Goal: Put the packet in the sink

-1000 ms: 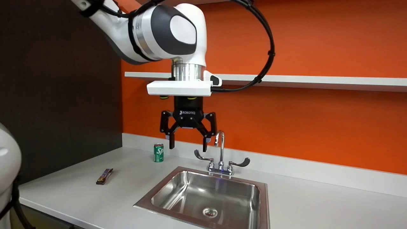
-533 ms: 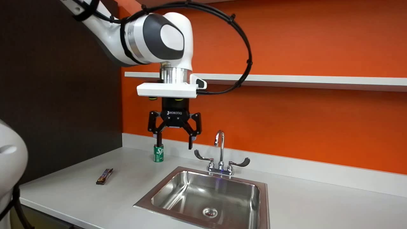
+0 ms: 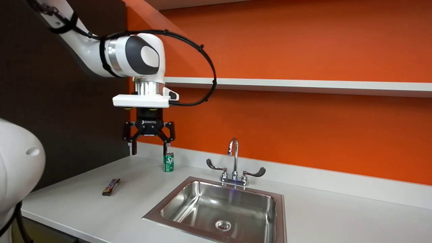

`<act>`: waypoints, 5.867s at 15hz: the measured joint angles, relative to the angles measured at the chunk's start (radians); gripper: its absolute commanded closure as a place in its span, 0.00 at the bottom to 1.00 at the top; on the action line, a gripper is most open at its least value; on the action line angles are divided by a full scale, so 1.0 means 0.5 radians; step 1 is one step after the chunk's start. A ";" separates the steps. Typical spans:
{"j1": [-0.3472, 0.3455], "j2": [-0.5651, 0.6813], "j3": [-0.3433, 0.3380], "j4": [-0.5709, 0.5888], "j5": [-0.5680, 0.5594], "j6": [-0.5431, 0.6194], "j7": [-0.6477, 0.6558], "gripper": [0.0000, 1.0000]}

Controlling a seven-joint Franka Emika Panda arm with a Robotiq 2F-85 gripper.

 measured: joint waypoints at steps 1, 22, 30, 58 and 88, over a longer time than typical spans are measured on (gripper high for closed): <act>0.031 0.044 0.041 0.010 0.018 0.028 0.039 0.00; 0.288 1.220 0.501 0.616 0.040 0.555 0.754 0.00; 0.392 1.519 0.521 0.804 0.036 0.689 0.761 0.00; 0.518 1.932 0.530 1.126 0.032 0.770 0.761 0.00; 0.518 2.026 0.478 1.203 0.032 0.770 0.778 0.99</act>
